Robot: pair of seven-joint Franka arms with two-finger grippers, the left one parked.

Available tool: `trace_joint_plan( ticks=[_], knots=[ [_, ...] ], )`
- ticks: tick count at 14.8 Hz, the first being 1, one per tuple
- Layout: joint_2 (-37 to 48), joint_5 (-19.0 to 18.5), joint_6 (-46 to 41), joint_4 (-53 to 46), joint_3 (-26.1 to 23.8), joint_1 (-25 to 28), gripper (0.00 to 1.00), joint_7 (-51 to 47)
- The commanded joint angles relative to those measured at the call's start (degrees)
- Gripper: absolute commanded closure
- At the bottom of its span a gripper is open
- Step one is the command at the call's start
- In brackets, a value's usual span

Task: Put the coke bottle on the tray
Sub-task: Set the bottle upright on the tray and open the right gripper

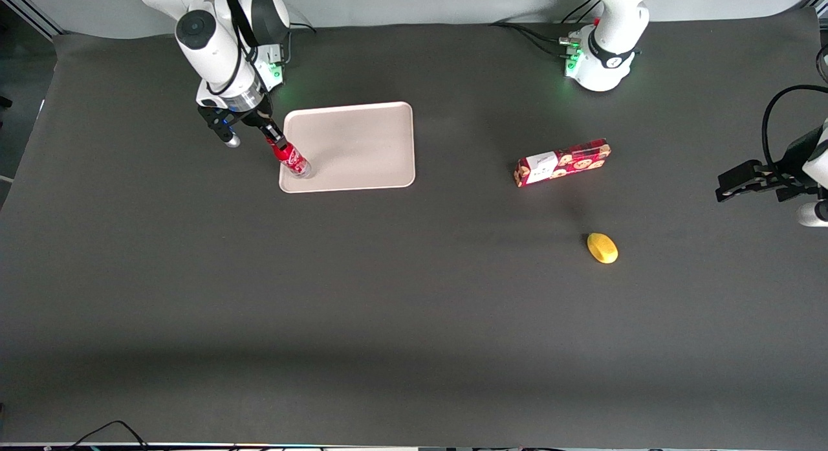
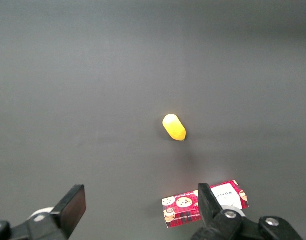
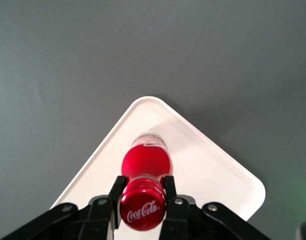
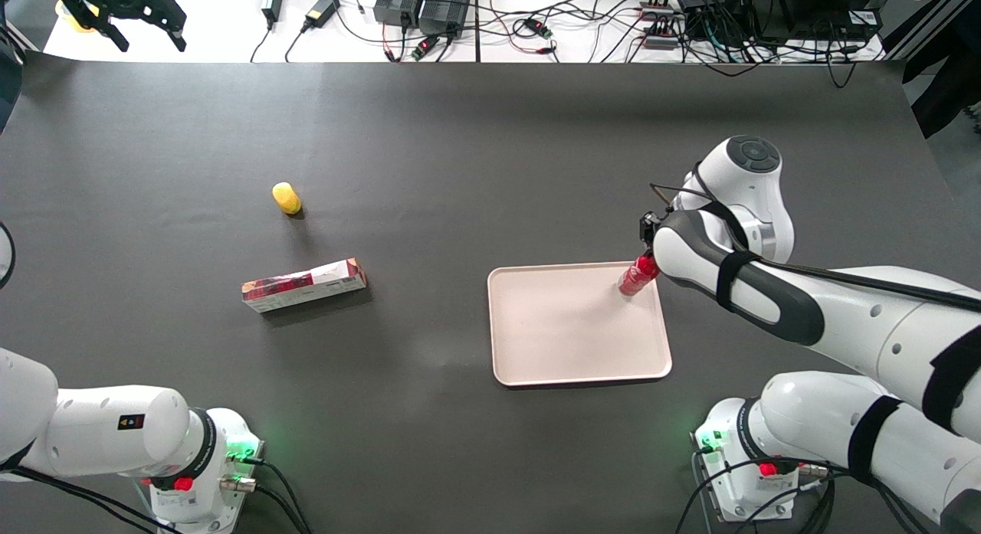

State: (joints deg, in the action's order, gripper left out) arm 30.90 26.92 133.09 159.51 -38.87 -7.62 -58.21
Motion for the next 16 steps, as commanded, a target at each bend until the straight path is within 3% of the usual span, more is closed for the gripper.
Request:
trace_joint_plan(
  ticks=[1, 7, 9, 10, 11, 16],
  knots=[
    [-0.76, 1.21, 1.39, 0.19, -3.56, -3.88, 1.00, -1.29],
    [-1.64, 1.21, 1.74, 0.01, -5.25, -5.22, 1.00, -1.38],
    [-1.72, 1.30, 1.74, -0.43, -5.25, -5.57, 0.66, -1.55],
    [-2.33, 1.30, 1.74, -0.86, -5.25, -5.57, 0.05, -1.82],
    [-2.86, 1.30, 1.83, -1.39, -5.25, -5.57, 0.00, -3.91],
    [-3.39, 1.21, 2.00, -3.15, -5.25, -5.48, 0.00, -5.69]
  ],
)
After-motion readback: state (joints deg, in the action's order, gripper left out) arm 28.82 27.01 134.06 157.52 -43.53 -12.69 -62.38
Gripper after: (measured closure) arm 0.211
